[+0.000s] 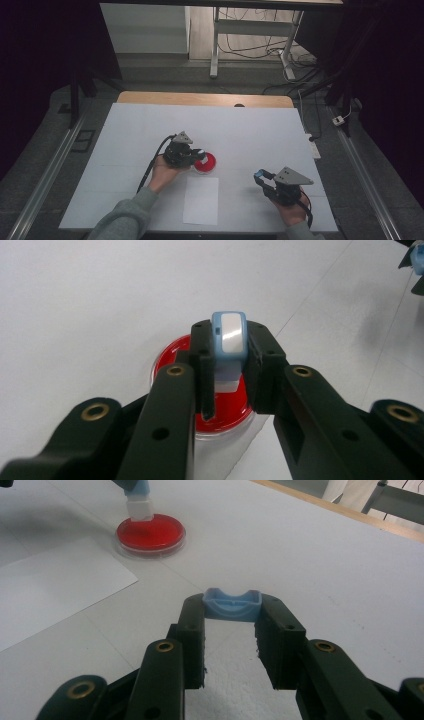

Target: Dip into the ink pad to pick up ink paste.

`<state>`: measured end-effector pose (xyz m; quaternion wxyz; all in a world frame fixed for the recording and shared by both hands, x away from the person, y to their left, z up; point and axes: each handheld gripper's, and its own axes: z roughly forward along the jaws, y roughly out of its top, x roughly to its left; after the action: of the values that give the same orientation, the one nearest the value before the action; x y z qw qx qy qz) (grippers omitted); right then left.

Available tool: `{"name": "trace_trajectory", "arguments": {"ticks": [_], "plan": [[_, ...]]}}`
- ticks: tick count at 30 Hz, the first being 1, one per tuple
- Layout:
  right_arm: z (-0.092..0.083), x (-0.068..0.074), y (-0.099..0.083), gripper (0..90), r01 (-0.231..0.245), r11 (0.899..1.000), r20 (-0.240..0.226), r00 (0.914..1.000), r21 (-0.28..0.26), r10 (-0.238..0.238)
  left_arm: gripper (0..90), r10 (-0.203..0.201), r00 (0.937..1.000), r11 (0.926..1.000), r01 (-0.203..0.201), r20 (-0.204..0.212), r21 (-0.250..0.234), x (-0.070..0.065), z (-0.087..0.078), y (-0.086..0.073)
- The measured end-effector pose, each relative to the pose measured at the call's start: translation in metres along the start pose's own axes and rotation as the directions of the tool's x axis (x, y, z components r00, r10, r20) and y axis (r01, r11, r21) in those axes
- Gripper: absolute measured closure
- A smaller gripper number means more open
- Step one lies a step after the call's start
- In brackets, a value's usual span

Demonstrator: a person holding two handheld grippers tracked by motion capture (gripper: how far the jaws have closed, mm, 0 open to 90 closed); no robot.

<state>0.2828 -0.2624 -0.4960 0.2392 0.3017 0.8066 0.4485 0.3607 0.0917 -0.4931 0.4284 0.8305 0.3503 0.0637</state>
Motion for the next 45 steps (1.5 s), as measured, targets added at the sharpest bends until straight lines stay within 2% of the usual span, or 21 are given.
{"name": "trace_trajectory", "arguments": {"ticks": [25,30,37,45], "plan": [[-0.001,-0.001,0.000,65.1,-0.002,1.000,0.002,1.0000,-0.005,0.002,75.9,0.010,0.9999,0.9984,-0.009,-0.008,0.056,0.002,0.009,-0.003],[0.000,-0.001,0.000,65.1,-0.001,1.000,0.002,1.0000,-0.006,0.001,76.0,0.038,0.9991,0.9967,-0.036,-0.021,0.073,-0.001,0.011,-0.004],[-0.001,-0.002,0.001,65.1,-0.003,1.000,0.002,1.0000,-0.006,0.003,76.1,0.022,0.9996,0.9968,-0.020,-0.017,0.077,0.000,0.013,-0.005],[0.000,-0.001,0.001,65.1,-0.001,1.000,0.003,1.0000,-0.004,0.001,76.1,0.035,0.9990,0.9961,-0.033,-0.028,0.082,-0.002,0.013,-0.005]]}}
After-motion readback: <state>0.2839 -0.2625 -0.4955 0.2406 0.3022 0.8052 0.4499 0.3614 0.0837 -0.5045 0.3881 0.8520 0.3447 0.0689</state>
